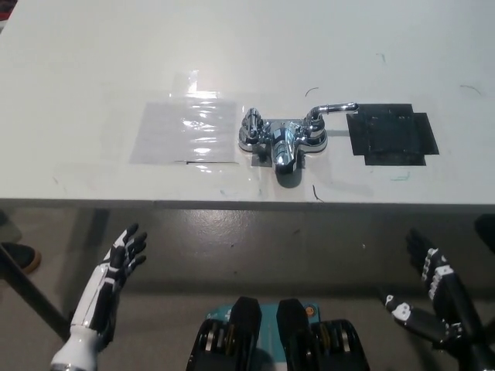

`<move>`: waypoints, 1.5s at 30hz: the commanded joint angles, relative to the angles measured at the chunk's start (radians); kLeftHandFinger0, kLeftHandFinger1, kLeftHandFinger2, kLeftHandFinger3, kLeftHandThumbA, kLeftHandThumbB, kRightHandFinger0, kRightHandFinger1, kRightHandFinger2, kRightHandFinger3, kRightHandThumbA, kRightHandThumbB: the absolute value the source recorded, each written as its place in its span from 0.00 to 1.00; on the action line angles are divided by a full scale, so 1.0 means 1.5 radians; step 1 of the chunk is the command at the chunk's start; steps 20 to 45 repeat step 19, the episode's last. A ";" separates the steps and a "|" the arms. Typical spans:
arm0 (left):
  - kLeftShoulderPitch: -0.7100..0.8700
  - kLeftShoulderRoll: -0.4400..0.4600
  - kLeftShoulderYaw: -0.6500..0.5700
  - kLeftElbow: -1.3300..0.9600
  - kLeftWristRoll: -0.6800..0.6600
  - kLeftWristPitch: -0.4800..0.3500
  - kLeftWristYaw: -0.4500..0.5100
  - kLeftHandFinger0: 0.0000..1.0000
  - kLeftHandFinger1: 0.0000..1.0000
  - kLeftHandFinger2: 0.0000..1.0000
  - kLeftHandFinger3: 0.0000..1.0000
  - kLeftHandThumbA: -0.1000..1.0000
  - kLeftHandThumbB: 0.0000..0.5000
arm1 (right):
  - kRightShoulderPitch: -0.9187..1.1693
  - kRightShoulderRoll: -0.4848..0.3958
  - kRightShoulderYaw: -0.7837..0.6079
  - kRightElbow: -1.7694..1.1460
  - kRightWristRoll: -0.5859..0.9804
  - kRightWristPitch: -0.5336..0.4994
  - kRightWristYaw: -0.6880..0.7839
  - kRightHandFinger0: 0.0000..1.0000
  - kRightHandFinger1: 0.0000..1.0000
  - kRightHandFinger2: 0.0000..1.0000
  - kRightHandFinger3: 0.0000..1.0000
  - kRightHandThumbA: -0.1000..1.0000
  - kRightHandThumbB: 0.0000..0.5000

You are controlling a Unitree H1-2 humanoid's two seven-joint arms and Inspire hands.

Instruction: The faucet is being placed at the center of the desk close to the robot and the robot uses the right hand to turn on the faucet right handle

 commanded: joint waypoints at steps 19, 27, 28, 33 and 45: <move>0.010 0.015 0.005 -0.037 0.003 -0.005 -0.004 1.00 1.00 1.00 1.00 0.96 0.37 | -0.010 -0.006 0.026 0.047 0.046 -0.017 -0.003 1.00 1.00 1.00 1.00 0.66 0.06; 0.010 0.015 0.005 -0.037 0.003 -0.005 -0.004 1.00 1.00 1.00 1.00 0.96 0.37 | -0.010 -0.006 0.026 0.047 0.046 -0.017 -0.003 1.00 1.00 1.00 1.00 0.66 0.06; 0.010 0.015 0.005 -0.037 0.003 -0.005 -0.004 1.00 1.00 1.00 1.00 0.96 0.37 | -0.010 -0.006 0.026 0.047 0.046 -0.017 -0.003 1.00 1.00 1.00 1.00 0.66 0.06; 0.010 0.015 0.005 -0.037 0.003 -0.005 -0.004 1.00 1.00 1.00 1.00 0.96 0.37 | -0.010 -0.006 0.026 0.047 0.046 -0.017 -0.003 1.00 1.00 1.00 1.00 0.66 0.06; 0.010 0.015 0.005 -0.037 0.003 -0.005 -0.004 1.00 1.00 1.00 1.00 0.96 0.37 | -0.010 -0.006 0.026 0.047 0.046 -0.017 -0.003 1.00 1.00 1.00 1.00 0.66 0.06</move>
